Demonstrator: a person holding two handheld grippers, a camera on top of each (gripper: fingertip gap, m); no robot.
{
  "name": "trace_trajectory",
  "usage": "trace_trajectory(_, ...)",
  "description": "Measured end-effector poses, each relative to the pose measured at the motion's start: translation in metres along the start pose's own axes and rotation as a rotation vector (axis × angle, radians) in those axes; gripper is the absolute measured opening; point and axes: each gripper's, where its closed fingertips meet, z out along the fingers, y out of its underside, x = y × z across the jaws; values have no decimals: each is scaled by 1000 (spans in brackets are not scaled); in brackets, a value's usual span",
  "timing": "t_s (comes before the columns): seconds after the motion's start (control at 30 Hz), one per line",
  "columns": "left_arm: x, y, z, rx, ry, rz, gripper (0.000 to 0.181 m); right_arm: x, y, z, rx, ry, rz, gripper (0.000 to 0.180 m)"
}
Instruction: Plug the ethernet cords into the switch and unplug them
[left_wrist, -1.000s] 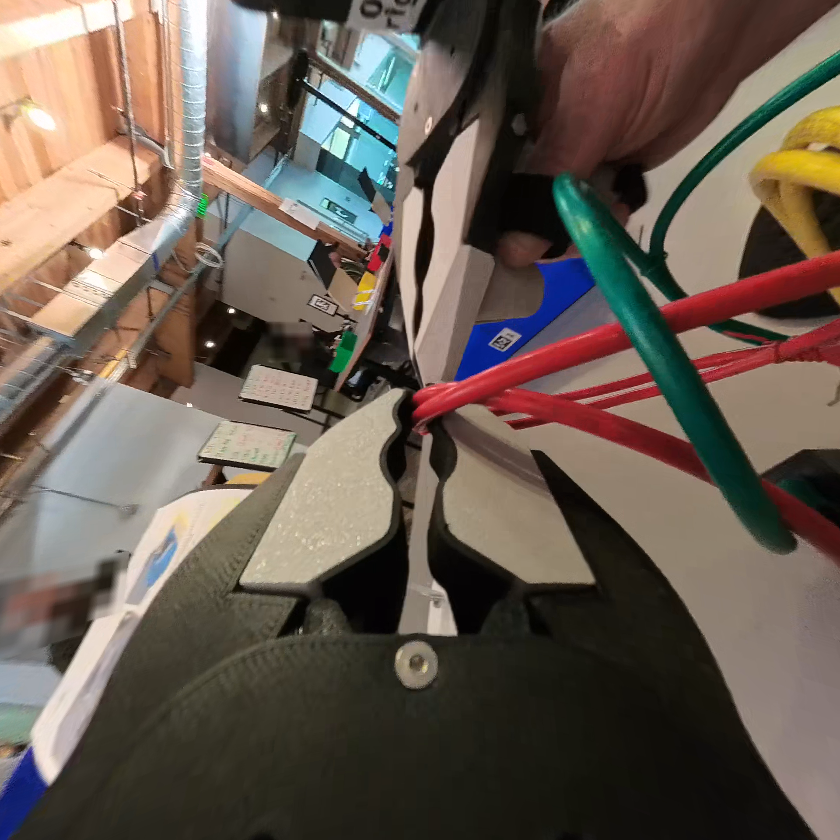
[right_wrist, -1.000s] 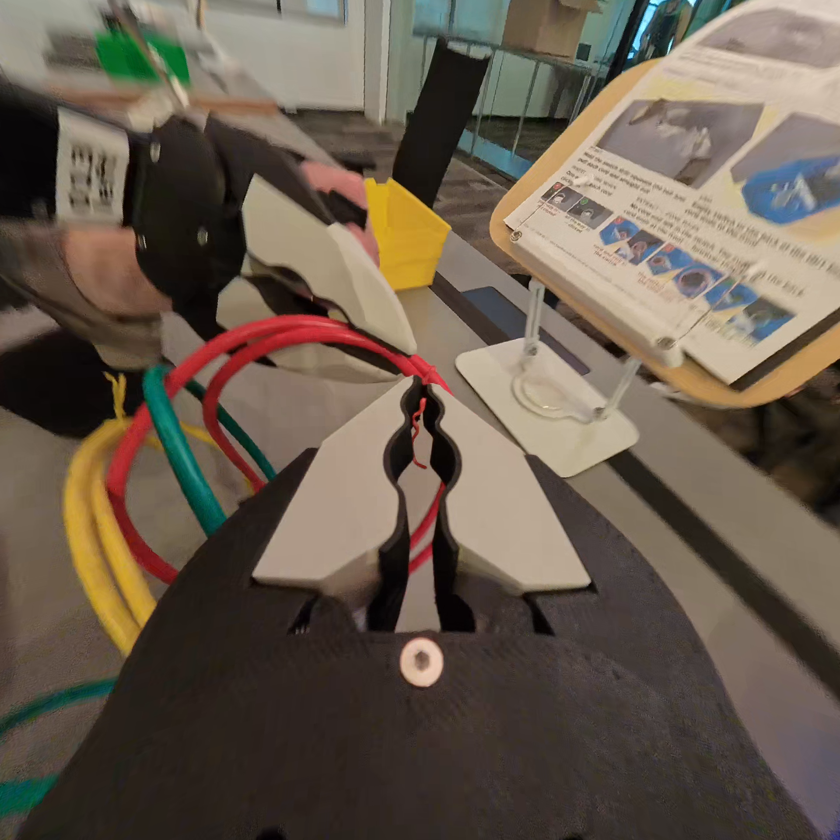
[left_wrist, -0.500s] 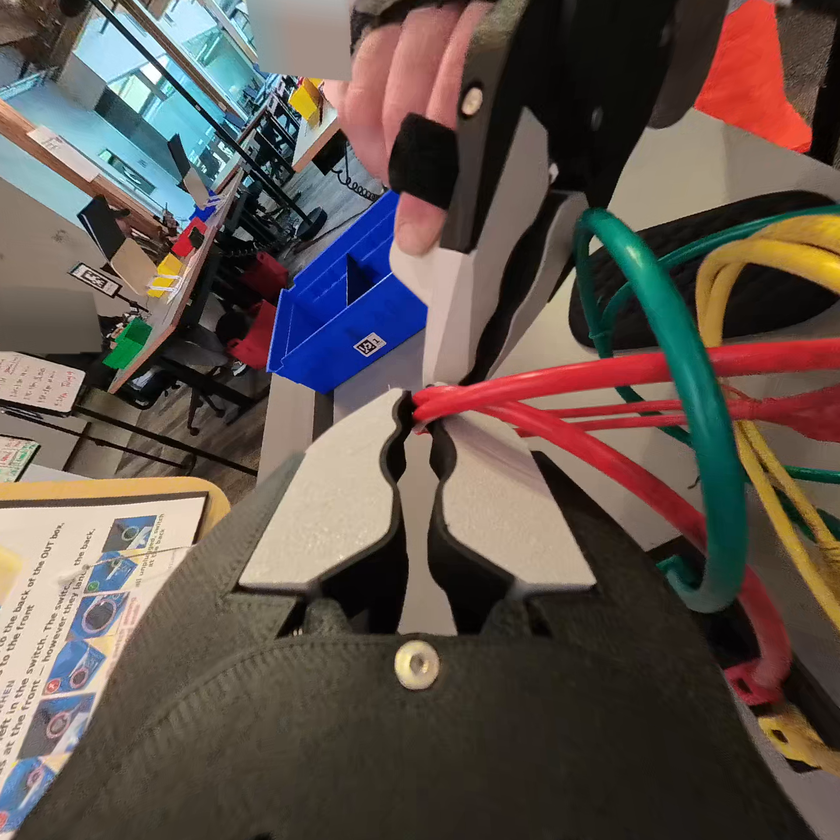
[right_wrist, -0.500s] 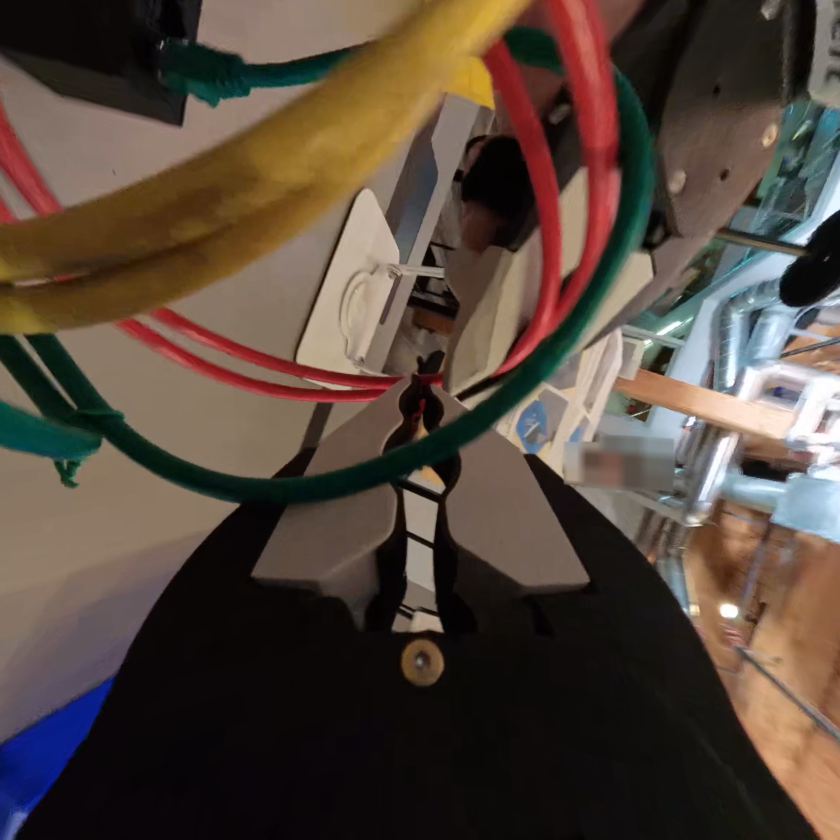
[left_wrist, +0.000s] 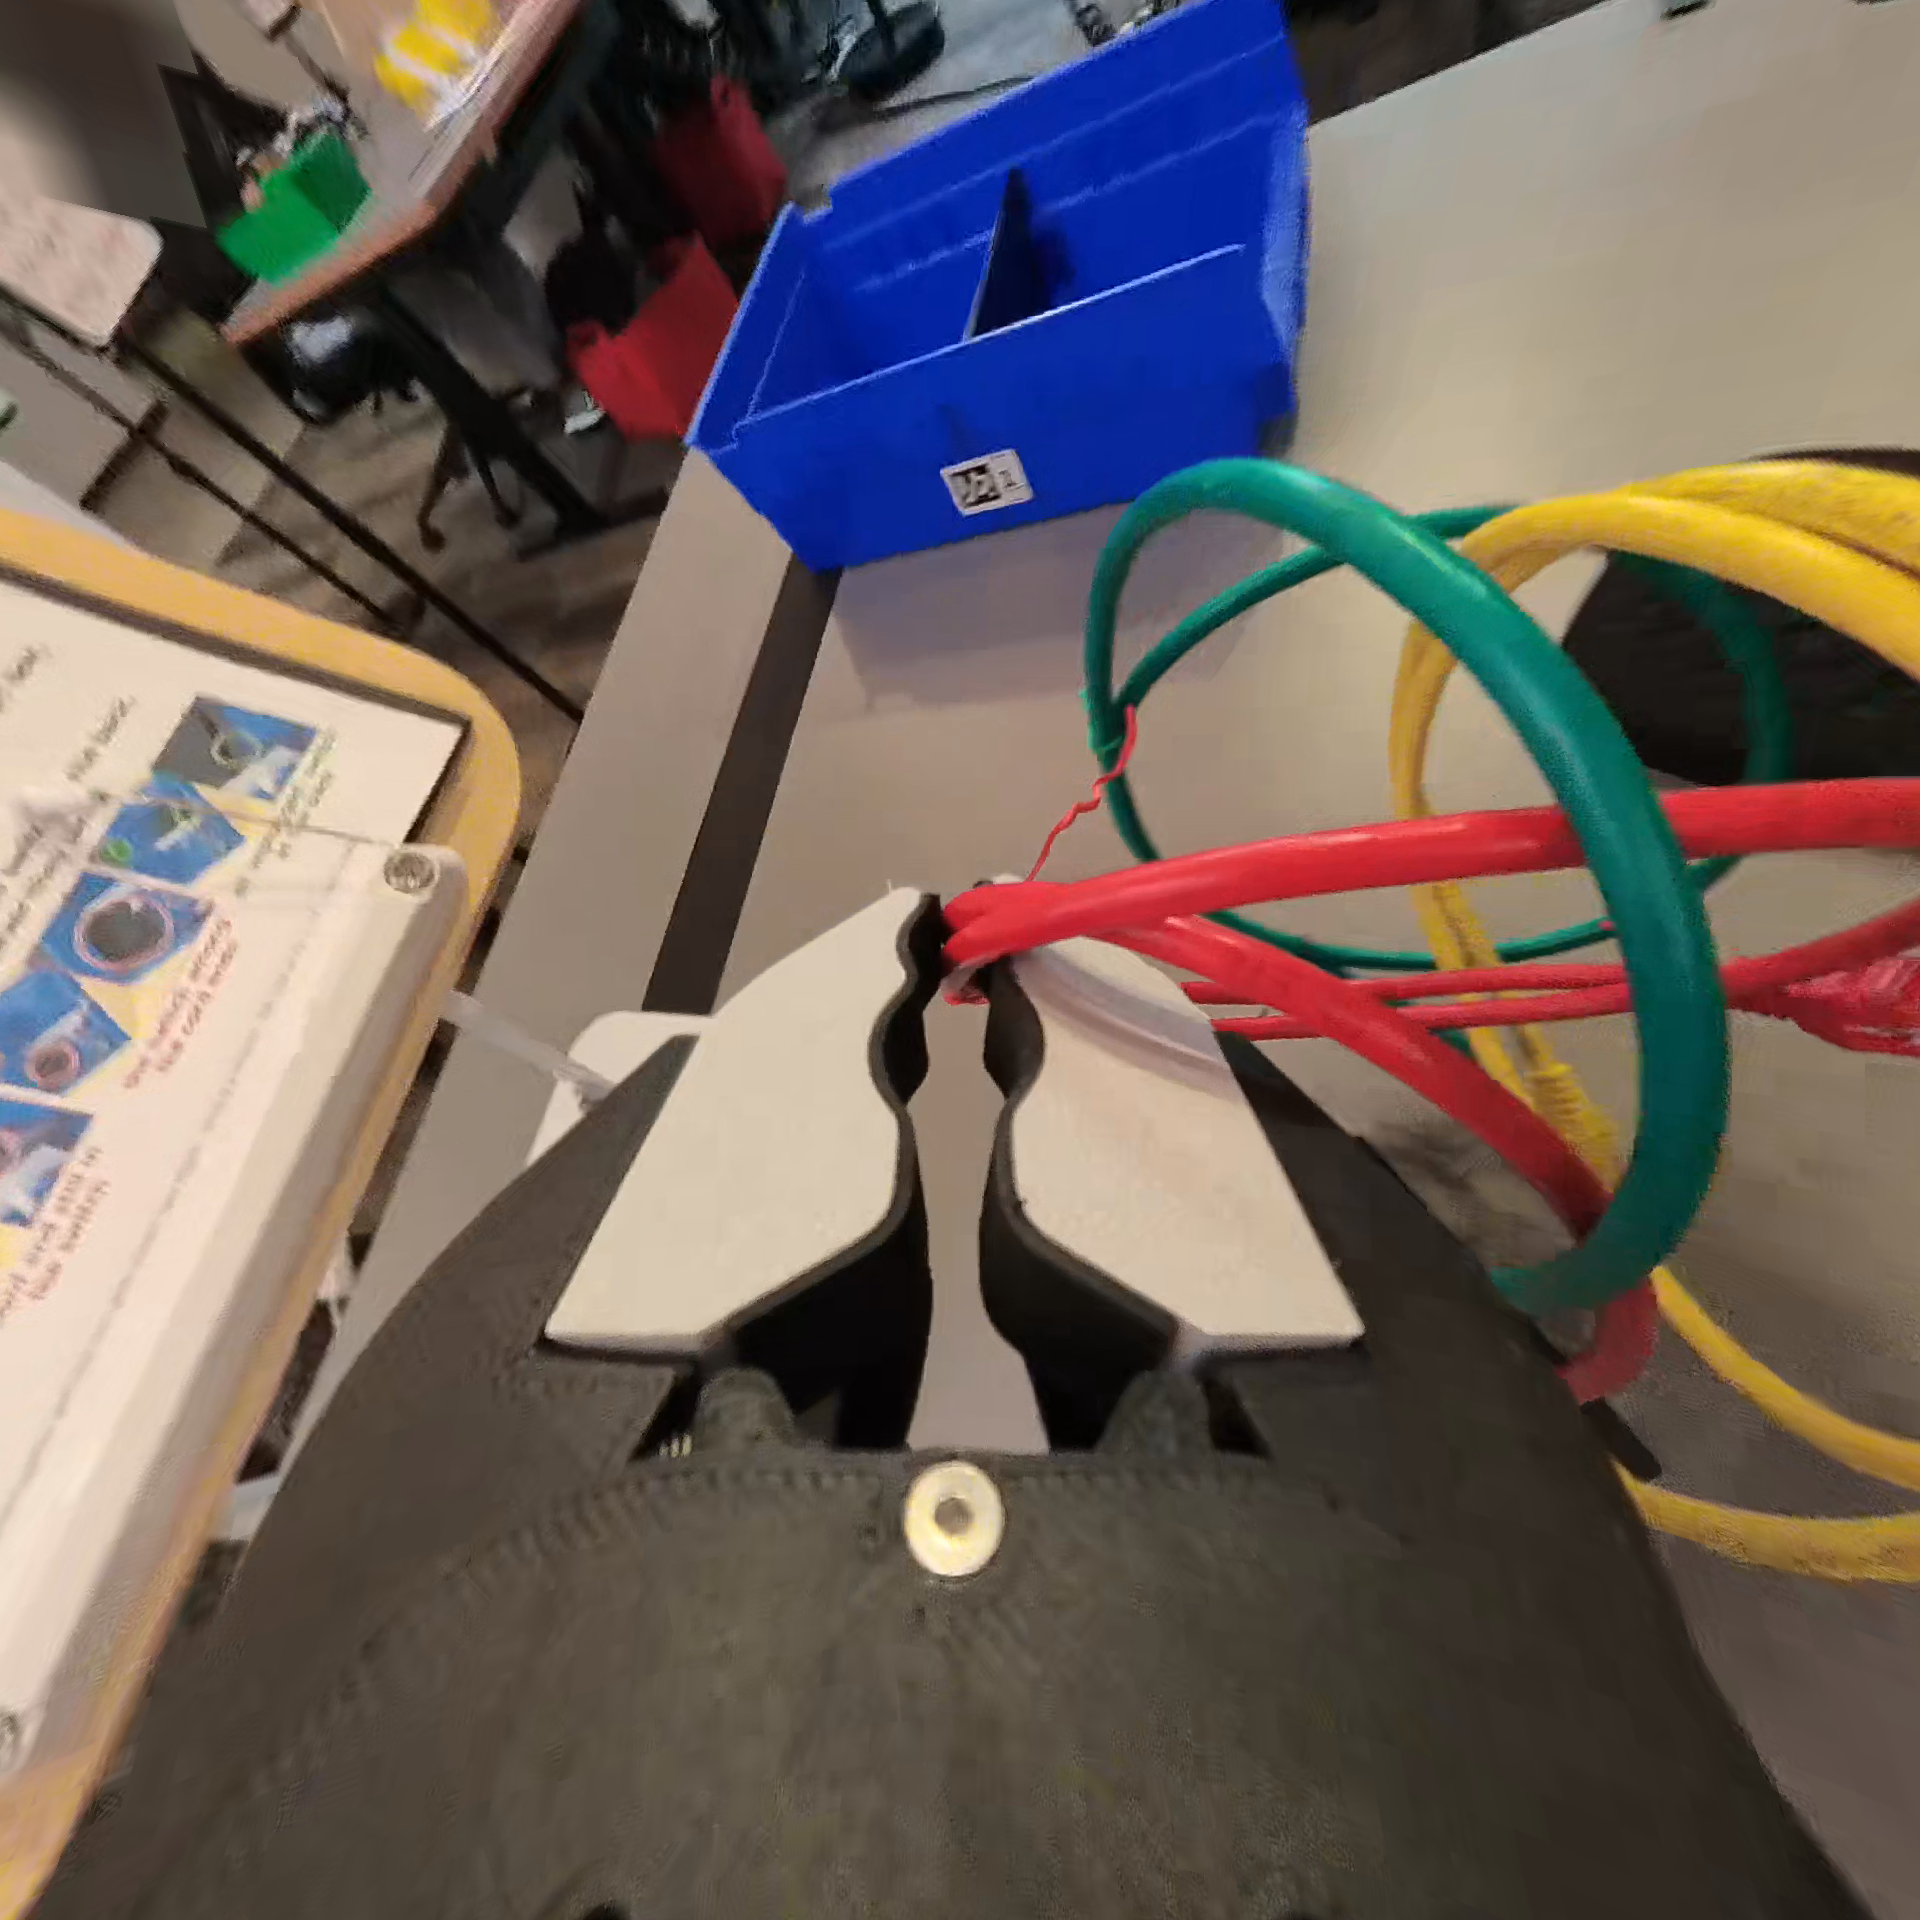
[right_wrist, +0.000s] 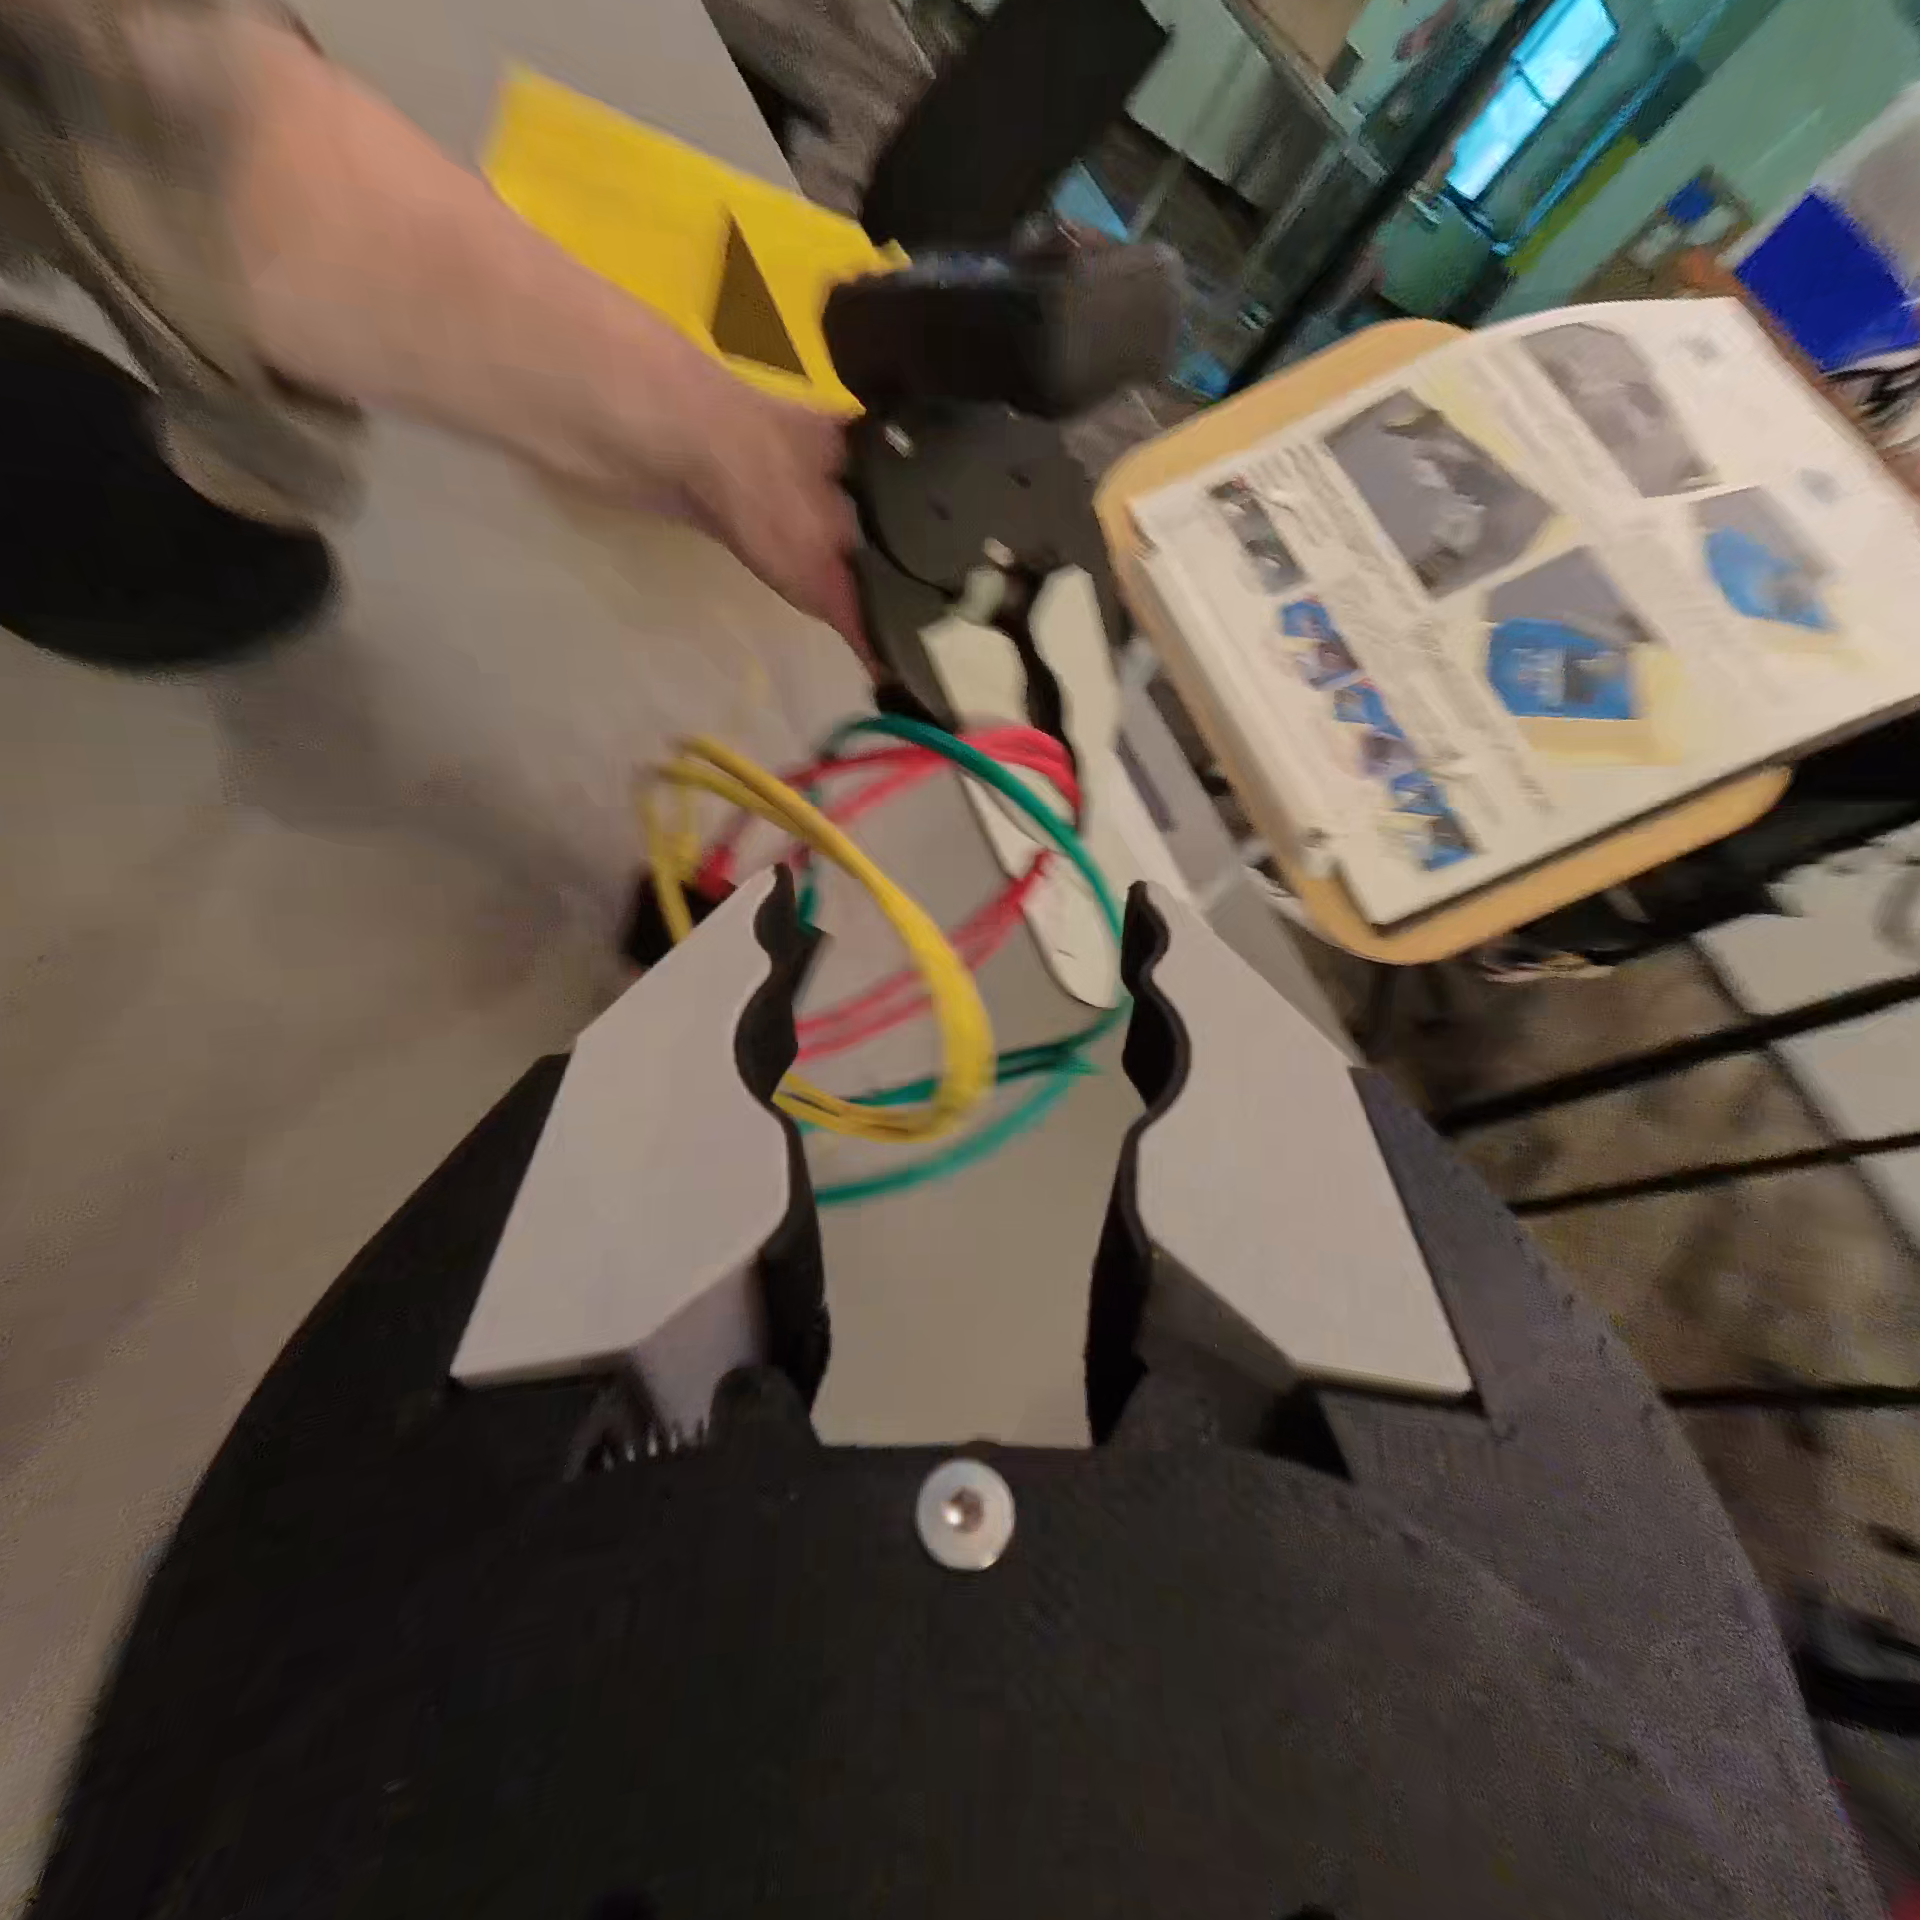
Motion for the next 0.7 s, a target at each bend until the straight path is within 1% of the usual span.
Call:
trace_trajectory(0.03, -2, 2, 2, -12, -5, -42, 6, -11, 0, 6, 9, -15, 56, 68)
trace_trajectory(0.1, -2, 4, 6, -32, 12, -133, 6, -37, 15, 22, -39, -83, 99, 72)
trace_trajectory(0.13, -3, 5, 8, -39, 9, -167, 6, -44, 22, 30, -40, -84, 135, 76)
trace_trajectory(0.17, -2, 8, 10, -55, 21, -208, 6, -48, 28, 37, -42, -68, 183, 82)
trace_trajectory(0.2, -2, 9, 11, -58, 26, -254, 6, -52, 34, 44, -46, -57, 235, 83)
trace_trajectory(0.23, -3, 11, 13, -61, 26, -295, 6, -53, 37, 48, -47, -35, 270, 81)
trace_trajectory(0.27, -1, 14, 15, -73, 34, -333, 6, -51, 38, 50, -31, 11, 269, 84)
trace_trajectory(0.3, -1, 17, 16, -80, 37, -373, 6, -57, 35, 50, 3, 14, 245, 76)
trace_trajectory(0.33, -3, 20, 17, -77, 20, -410, 6, -68, 31, 50, 25, -22, 232, 61)
trace_trajectory(0.4, -2, 26, 19, -80, 18, -484, 6, -81, 38, 54, 1, -58, 270, 58)
trace_trajectory(0.43, -1, 28, 20, -65, 16, -522, 6, -84, 49, 60, -42, -61, 293, 72)
trace_trajectory(0.47, 0, 30, 21, -56, 18, -552, 6, -89, 59, 66, -79, -70, 304, 91)
trace_trajectory(0.53, 4, 37, 23, -55, 21, -581, 7, -98, 72, 75, -93, -108, 287, 100)
trace_trajectory(0.57, 4, 41, 23, -48, 11, -588, 7, -98, 81, 79, -103, -114, 270, 109)
trace_trajectory(0.63, 6, 45, 23, -30, 17, -623, 7, -107, 90, 88, -84, -205, 252, 113)
trace_trajectory(0.67, 6, 47, 23, -19, 21, -623, 7, -112, 86, 89, -30, -268, 224, 112)
trace_trajectory(0.7, 5, 49, 23, -18, 12, -618, 7, -116, 81, 85, 41, -323, 184, 107)
